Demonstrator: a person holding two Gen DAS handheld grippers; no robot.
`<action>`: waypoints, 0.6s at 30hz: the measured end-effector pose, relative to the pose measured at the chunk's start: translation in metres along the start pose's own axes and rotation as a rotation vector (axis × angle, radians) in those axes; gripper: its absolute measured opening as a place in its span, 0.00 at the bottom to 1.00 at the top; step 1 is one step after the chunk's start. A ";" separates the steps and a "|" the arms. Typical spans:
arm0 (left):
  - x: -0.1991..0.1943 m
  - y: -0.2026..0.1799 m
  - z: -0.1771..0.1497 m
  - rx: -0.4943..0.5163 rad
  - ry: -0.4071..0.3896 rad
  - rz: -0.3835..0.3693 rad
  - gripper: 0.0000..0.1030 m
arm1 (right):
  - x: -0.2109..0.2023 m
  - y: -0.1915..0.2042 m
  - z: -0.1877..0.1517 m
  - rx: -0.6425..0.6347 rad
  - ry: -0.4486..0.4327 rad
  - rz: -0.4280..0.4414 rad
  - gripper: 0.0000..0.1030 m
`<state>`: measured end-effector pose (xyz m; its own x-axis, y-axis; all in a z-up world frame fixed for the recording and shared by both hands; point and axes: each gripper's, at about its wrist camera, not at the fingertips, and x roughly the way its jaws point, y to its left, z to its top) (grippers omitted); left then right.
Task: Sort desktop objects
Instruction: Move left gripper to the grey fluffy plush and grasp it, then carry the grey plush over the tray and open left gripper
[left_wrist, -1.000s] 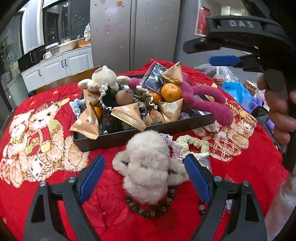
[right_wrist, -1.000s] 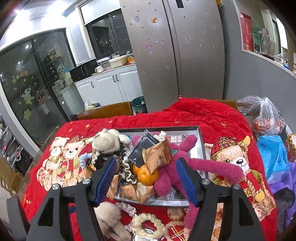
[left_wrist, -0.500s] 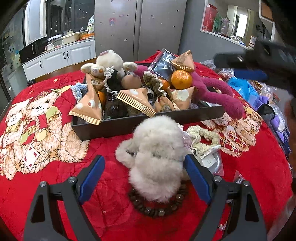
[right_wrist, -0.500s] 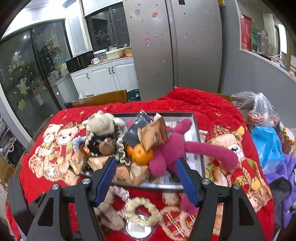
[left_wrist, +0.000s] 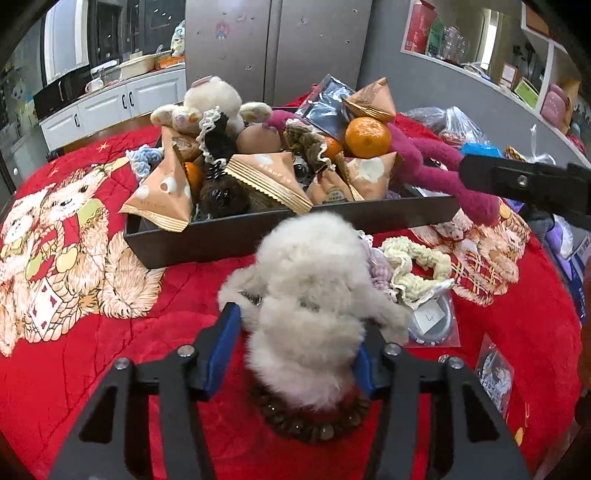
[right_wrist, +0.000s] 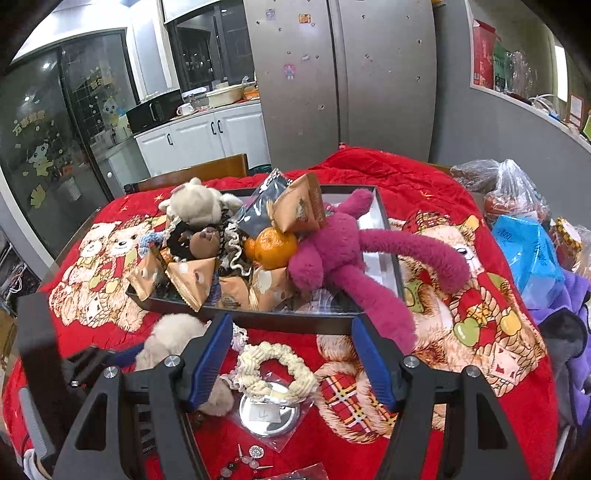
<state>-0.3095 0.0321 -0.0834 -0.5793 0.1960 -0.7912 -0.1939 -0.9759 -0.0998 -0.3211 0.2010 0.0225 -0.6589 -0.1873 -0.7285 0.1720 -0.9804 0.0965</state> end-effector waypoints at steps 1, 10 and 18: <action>-0.001 -0.003 0.000 0.013 -0.003 -0.003 0.44 | 0.000 0.000 -0.001 -0.003 0.001 -0.003 0.67; -0.017 -0.016 0.000 0.051 -0.036 0.004 0.29 | 0.002 -0.002 -0.003 0.006 0.011 -0.001 0.67; -0.049 -0.019 0.009 0.045 -0.101 -0.012 0.29 | -0.011 0.002 0.001 0.004 -0.014 0.009 0.67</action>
<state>-0.2847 0.0414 -0.0374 -0.6530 0.2184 -0.7252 -0.2354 -0.9686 -0.0798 -0.3142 0.2006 0.0311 -0.6676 -0.1975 -0.7178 0.1755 -0.9788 0.1060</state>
